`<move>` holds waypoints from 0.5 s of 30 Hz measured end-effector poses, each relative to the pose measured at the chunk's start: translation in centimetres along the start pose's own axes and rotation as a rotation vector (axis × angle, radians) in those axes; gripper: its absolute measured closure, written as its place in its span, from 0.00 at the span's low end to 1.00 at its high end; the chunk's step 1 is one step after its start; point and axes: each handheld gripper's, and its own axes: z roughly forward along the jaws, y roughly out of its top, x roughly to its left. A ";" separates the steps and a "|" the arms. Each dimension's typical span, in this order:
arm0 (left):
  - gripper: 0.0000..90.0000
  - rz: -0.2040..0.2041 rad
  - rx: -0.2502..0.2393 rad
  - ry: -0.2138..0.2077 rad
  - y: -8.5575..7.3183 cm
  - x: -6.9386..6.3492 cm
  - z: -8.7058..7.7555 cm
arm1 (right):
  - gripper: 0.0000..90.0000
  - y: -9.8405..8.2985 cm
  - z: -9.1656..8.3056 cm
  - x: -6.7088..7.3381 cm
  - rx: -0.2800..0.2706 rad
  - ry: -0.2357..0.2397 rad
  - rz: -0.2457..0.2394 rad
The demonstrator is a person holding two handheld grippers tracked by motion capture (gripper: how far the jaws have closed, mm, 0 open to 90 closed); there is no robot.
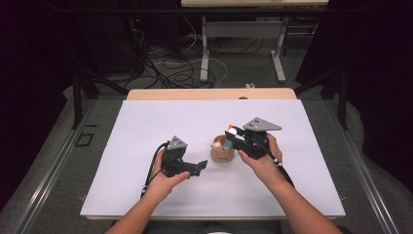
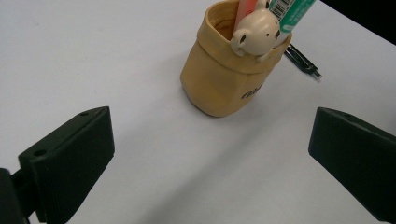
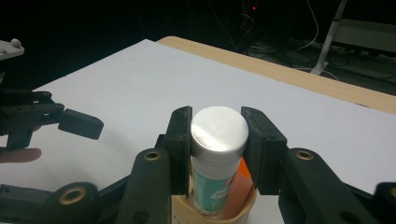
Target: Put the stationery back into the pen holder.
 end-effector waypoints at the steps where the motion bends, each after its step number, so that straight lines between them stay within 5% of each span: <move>1: 0.00 0.000 0.001 0.000 0.0 0.0 0.0 | 0.73 -0.1 0.1 0.0 0.003 -0.001 0.005; 10: 0.00 0.003 0.008 -0.002 -0.1 0.0 0.1 | 0.72 -0.8 0.9 0.0 0.046 -0.004 -0.026; 15: 0.00 0.007 0.013 -0.002 -0.1 0.0 0.2 | 0.72 -1.2 1.2 0.0 0.071 0.002 -0.002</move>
